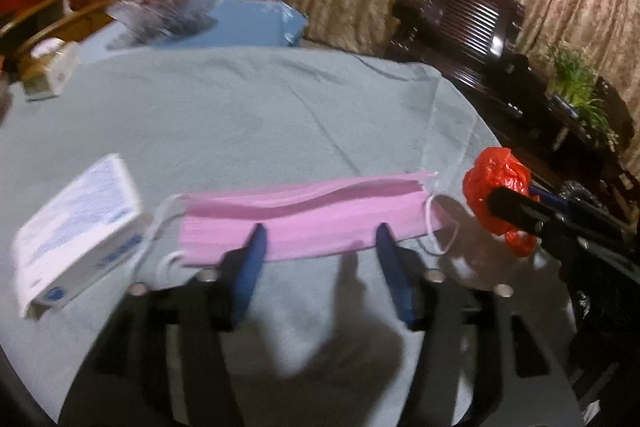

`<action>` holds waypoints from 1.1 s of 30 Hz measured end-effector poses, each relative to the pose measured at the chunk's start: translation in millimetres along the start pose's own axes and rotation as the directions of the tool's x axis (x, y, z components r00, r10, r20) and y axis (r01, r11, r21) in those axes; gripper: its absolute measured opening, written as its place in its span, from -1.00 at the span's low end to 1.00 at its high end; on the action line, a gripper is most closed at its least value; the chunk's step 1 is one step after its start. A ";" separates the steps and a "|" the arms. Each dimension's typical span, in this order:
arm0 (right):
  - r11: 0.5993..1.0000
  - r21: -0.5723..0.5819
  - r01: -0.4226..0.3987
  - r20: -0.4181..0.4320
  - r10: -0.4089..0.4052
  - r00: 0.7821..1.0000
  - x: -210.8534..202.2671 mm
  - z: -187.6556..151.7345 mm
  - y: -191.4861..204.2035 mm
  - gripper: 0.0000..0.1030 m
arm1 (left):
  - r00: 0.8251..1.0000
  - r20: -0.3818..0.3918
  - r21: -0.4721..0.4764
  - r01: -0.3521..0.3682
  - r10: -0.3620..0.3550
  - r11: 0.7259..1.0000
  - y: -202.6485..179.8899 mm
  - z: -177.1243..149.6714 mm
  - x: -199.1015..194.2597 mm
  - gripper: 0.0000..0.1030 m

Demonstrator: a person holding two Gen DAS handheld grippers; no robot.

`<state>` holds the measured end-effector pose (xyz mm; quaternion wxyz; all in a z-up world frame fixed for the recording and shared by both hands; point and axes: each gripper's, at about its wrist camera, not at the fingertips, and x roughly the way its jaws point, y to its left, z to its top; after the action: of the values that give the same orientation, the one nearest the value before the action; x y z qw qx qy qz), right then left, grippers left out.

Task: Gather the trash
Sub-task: 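Lower the left gripper onto the pink face mask and close on it, then carry the pink mask and red bag over the trash bin with both grippers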

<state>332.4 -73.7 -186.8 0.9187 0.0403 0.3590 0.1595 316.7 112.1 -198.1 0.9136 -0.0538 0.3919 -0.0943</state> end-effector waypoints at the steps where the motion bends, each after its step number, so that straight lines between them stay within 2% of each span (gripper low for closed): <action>1: 1.000 -0.001 -0.001 0.000 0.001 1.000 0.1 0.0 0.7 -0.27 | 1.000 0.001 -0.012 -0.007 0.007 1.000 4.6 -1.5 -3.6 0.13; 3: 1.000 0.000 -0.004 0.000 0.004 1.000 0.0 -0.5 1.5 -0.27 | 0.999 -0.002 -0.036 -0.034 0.034 0.999 15.2 -2.8 -7.2 0.25; 5: 1.000 -0.002 -0.006 0.001 0.006 1.000 -0.1 -0.7 2.9 -0.27 | 0.997 -0.017 -0.056 -0.080 0.079 0.995 26.5 -4.9 -5.9 0.29; 9: 1.000 -0.006 -0.008 -0.002 0.008 1.000 1.0 -0.8 4.3 -0.27 | 0.997 -0.058 -0.124 -0.062 0.055 0.990 41.3 0.8 6.9 0.41; 12: 1.000 -0.012 -0.005 -0.004 0.005 1.000 1.1 -0.2 4.7 -0.27 | 0.996 -0.063 -0.114 -0.065 0.058 0.991 38.4 10.1 15.9 0.54; 16: 1.000 -0.020 0.001 -0.004 -0.001 1.000 1.2 -0.3 4.3 -0.27 | 0.995 -0.068 -0.106 -0.086 0.079 0.991 32.8 15.9 24.4 0.52; 19: 1.000 -0.017 0.001 -0.006 -0.001 1.000 1.5 -0.7 3.4 -0.27 | 0.992 -0.069 -0.085 -0.110 0.104 0.990 30.4 15.7 25.0 0.18; 23: 1.000 -0.012 0.000 -0.006 0.000 1.000 1.5 -1.2 4.5 -0.27 | 0.994 -0.066 -0.080 -0.090 0.085 0.993 29.7 15.3 23.3 -0.52; 26: 1.000 -0.013 -0.001 -0.005 0.001 1.000 1.1 -1.4 5.2 -0.27 | 0.995 -0.060 -0.061 -0.086 0.082 0.994 25.0 13.7 20.6 -0.85; 27: 1.000 -0.014 -0.002 -0.004 0.001 1.000 0.5 -1.2 5.6 -0.27 | 0.995 -0.056 -0.060 -0.083 0.080 0.995 24.0 12.4 19.4 -0.92; 33: 1.000 -0.016 -0.004 0.015 0.004 1.000 -10.4 2.2 4.2 -0.27 | 0.998 -0.012 -0.093 -0.059 0.059 0.994 20.6 6.4 -1.0 -0.95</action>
<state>325.6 -73.0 -177.6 0.9214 0.0352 0.3506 0.1639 323.4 132.5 -196.5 0.9107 -0.0844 0.4015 -0.0491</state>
